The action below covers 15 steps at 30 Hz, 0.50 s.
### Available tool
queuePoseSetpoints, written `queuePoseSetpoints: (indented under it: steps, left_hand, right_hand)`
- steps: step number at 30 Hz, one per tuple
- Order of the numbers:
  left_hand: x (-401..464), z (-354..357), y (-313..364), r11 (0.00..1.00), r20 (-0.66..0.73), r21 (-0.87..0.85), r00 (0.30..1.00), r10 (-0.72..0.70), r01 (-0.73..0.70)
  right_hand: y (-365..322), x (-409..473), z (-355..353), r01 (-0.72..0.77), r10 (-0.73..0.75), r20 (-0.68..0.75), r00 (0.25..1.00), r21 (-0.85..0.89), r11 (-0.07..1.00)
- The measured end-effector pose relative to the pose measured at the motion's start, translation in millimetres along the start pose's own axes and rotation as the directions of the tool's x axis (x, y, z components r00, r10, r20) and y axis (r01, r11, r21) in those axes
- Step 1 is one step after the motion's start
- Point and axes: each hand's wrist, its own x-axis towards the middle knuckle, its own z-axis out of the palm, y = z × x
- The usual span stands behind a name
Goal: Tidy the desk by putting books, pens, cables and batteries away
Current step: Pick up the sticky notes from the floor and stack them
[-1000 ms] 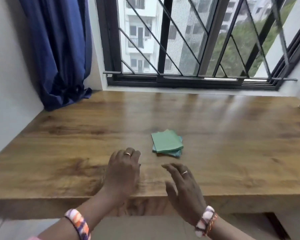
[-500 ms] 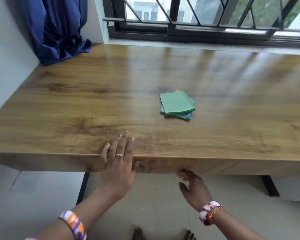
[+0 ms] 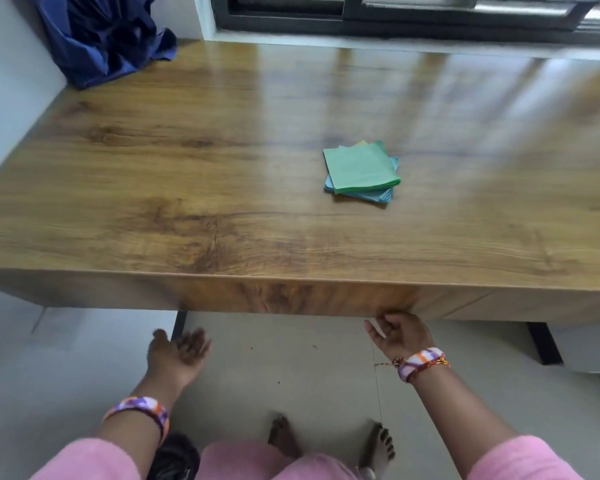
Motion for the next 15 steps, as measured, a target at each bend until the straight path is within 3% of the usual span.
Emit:
queuePoseSetpoints:
  steps: [4,12,15]
  left_hand:
    - [-7,25,24,0.984,0.134,-0.172,0.989,0.062,-0.039]
    - [-7,34,23,0.994,0.083,-0.082,0.994,0.074,-0.067]
    - [-6,36,19,0.994,0.006,-0.025,0.994,0.109,-0.108]
  right_hand:
    - [2,0,-1,-0.017,0.017,0.003,1.000,0.040,0.999]
    - [-3,-1,-2,-0.033,0.032,-0.013,0.999,-0.075,0.997]
    - [-1,0,-3,-0.040,0.034,-0.061,0.998,-0.098,0.994]
